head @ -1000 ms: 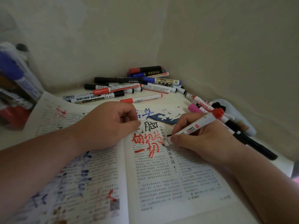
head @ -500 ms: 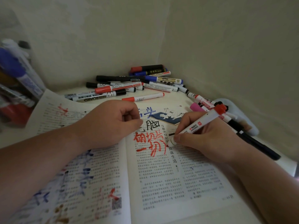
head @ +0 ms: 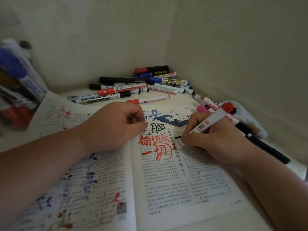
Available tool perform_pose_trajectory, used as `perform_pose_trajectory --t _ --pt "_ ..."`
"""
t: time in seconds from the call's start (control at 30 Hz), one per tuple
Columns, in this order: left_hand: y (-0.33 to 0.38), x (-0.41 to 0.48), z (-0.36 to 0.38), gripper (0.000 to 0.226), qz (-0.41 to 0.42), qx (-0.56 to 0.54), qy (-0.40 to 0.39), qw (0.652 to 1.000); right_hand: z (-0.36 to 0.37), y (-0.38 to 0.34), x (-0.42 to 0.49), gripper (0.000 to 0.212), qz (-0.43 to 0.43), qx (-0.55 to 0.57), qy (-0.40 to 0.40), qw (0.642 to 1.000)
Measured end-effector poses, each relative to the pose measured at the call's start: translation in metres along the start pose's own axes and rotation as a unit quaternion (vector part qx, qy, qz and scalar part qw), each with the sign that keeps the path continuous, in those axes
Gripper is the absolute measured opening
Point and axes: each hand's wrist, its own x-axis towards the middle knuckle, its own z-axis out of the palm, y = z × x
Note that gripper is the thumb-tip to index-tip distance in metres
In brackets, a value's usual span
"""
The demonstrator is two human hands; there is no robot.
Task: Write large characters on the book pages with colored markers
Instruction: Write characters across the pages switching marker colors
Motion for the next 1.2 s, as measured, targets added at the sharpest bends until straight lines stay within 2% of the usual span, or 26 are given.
perform_pose_trajectory --t 0.13,0.23,0.37,0.5,0.6,0.7,0.8,0.9,0.93,1.03,1.07,1.2 --pt "-0.002 0.0 0.0 0.014 0.0 -0.004 0.0 1.0 -0.001 0.001 -0.002 0.018 -0.005 0.009 -0.045 0.999" --pt "-0.001 0.0 0.0 0.014 0.0 -0.006 -0.001 1.0 0.002 0.003 0.0 0.022 0.002 -0.002 -0.031 1.0" --pt "0.0 0.0 0.0 0.014 0.002 -0.004 -0.002 1.0 0.003 0.005 0.003 0.016 0.007 0.01 0.001 1.0" --pt "0.0 0.0 0.0 0.015 0.005 -0.005 -0.002 1.0 -0.001 0.009 0.002 0.026 0.0 0.019 -0.049 0.999" --pt "0.0 0.0 0.0 0.014 0.006 -0.001 -0.004 1.0 -0.002 0.012 0.004 0.025 -0.035 0.089 -0.031 0.995" --pt "-0.001 0.0 0.0 0.016 0.008 -0.004 -0.002 1.0 -0.008 0.013 0.007 0.031 -0.03 0.235 -0.011 0.972" --pt "-0.002 0.0 0.0 0.018 0.007 -0.008 0.0 1.0 -0.007 0.005 0.012 0.034 -0.025 0.297 -0.014 0.954" --pt "-0.002 0.0 -0.001 0.016 0.001 -0.006 -0.008 1.0 -0.004 -0.019 0.018 0.025 -0.047 0.427 -0.001 0.903" --pt "-0.002 0.0 -0.001 0.016 -0.002 -0.005 -0.012 1.0 -0.005 -0.03 0.02 0.031 -0.046 0.461 -0.027 0.886" --pt "-0.003 0.0 -0.002 0.017 -0.006 -0.017 -0.018 1.0 -0.006 -0.058 0.031 0.074 -0.034 0.524 -0.153 0.837" --pt "-0.003 0.0 -0.002 0.017 -0.007 -0.021 -0.02 1.0 -0.006 -0.064 0.037 0.08 -0.036 0.534 -0.178 0.826" --pt "-0.006 0.0 -0.001 0.018 -0.008 -0.025 -0.024 0.999 0.003 -0.07 0.062 0.069 -0.026 0.552 -0.201 0.809"
